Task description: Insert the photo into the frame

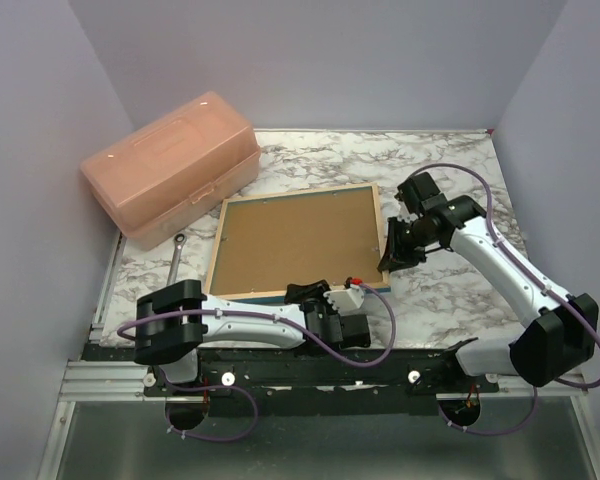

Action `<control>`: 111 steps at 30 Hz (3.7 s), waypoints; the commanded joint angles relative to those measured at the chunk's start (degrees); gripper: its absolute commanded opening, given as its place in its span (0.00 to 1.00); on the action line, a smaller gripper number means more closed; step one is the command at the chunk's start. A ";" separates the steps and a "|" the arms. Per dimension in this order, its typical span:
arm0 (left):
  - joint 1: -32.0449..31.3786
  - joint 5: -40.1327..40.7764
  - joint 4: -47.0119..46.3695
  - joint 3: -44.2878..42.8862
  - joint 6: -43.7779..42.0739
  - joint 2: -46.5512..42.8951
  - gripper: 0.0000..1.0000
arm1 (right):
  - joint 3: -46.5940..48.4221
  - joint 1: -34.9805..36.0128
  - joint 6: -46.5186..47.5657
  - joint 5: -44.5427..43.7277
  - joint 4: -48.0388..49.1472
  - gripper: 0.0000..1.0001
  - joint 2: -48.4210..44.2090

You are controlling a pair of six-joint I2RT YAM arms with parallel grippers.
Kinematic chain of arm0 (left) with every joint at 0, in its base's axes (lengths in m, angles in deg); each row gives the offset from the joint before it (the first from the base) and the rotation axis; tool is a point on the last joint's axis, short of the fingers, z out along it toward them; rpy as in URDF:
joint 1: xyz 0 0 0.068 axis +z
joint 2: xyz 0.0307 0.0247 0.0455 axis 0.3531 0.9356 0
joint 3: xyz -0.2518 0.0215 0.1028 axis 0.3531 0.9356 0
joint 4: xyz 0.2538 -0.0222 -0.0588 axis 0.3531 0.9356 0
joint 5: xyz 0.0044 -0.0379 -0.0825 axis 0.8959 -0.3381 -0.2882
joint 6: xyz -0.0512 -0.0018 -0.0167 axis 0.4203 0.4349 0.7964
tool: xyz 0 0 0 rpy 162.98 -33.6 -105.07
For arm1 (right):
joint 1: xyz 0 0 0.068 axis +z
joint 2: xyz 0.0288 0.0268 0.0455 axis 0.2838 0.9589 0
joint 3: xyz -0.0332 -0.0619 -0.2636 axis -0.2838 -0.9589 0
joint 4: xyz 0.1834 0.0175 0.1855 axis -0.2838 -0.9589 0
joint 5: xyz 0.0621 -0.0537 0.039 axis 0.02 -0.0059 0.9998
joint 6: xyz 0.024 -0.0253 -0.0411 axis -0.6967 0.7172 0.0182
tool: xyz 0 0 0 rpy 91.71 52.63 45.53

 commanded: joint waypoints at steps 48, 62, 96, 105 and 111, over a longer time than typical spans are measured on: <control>-0.82 -4.21 0.50 6.11 -2.34 -38.10 0.12 | -21.45 0.03 75.22 45.40 50.24 1.00 -37.77; -0.89 -6.49 0.17 5.85 -2.61 -38.55 0.11 | -14.89 0.55 96.34 52.27 47.73 0.87 -24.14; -0.82 -7.06 -1.32 2.45 -4.88 -44.18 0.49 | -13.63 6.84 104.22 49.01 37.15 0.27 -23.49; -0.82 -5.08 -1.16 -1.24 -6.12 -45.26 0.88 | -13.07 6.88 100.53 52.43 30.26 0.05 -27.02; -0.82 -4.84 -0.98 -6.35 -7.00 -45.12 0.93 | -11.68 6.88 94.10 53.65 29.46 0.00 -27.54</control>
